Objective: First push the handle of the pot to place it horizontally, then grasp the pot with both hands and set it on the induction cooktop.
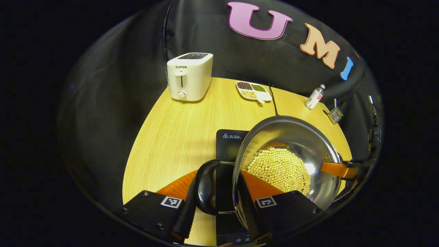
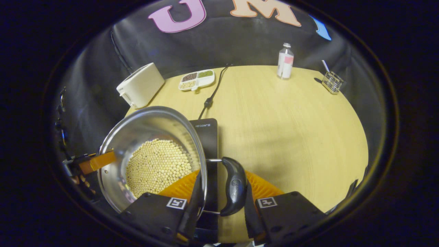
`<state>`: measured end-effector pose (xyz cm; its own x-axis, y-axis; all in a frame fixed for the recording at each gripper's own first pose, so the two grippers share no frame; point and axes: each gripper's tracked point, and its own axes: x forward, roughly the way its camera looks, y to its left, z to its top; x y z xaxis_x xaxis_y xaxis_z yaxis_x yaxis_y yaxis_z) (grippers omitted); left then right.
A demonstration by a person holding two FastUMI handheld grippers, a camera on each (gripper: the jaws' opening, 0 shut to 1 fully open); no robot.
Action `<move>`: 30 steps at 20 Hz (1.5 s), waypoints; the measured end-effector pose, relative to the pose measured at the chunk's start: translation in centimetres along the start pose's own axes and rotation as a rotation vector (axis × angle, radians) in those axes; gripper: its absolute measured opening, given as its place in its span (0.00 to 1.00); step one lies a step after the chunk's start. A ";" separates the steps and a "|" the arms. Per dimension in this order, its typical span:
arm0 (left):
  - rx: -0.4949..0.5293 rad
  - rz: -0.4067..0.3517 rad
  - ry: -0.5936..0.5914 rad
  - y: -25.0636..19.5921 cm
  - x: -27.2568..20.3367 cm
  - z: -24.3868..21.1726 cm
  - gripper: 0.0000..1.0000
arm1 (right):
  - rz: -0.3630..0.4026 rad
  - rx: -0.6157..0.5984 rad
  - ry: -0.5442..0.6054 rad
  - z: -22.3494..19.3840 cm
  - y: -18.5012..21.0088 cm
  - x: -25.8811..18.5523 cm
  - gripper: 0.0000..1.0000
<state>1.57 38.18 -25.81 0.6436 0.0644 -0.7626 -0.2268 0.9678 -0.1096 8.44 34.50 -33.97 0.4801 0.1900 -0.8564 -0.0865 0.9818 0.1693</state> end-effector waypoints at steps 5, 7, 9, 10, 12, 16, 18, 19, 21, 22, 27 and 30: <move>-0.016 -0.018 -0.008 0.2 0.3 0.1 0.64 | -0.006 0.005 -0.013 0.2 0.0 0.2 0.60; 0.000 -0.022 -0.008 0.3 0.4 0.1 0.64 | -0.010 0.009 -0.014 0.2 0.0 0.2 0.60; 0.006 -0.028 -0.010 0.2 0.4 0.3 0.64 | -0.014 0.017 -0.015 0.1 0.0 0.3 0.60; 0.007 -0.032 -0.014 0.3 0.6 0.3 0.64 | -0.016 0.018 -0.013 0.1 0.1 0.2 0.60; 0.012 -0.036 -0.015 0.3 0.5 0.4 0.65 | -0.021 0.020 -0.014 0.0 -0.1 0.2 0.60; 0.028 -0.038 -0.020 0.4 0.6 0.5 0.67 | -0.018 0.021 -0.017 0.0 0.0 0.3 0.55; 0.028 -0.038 -0.021 0.4 0.4 0.6 0.66 | -0.012 0.021 -0.017 0.0 0.1 0.3 0.55; 0.030 -0.038 -0.023 0.4 0.5 0.5 0.66 | -0.010 0.022 -0.017 0.0 0.1 0.2 0.55; 0.027 -0.035 -0.022 0.5 0.5 0.5 0.66 | -0.008 0.016 -0.019 0.0 0.0 0.3 0.57; 0.023 -0.035 -0.022 0.4 0.5 0.5 0.68 | -0.010 0.012 -0.017 0.0 0.0 0.3 0.57; 0.023 -0.031 -0.017 0.4 0.5 0.5 0.70 | -0.011 0.008 -0.021 0.2 -0.1 0.4 0.65; 0.027 -0.027 -0.017 0.5 0.5 0.5 0.70 | -0.005 0.004 -0.018 0.1 0.1 0.7 0.61</move>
<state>2.17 38.77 -25.97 0.6615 0.0419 -0.7488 -0.1893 0.9754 -0.1127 8.86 34.76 -34.52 0.4962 0.1847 -0.8483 -0.0804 0.9827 0.1670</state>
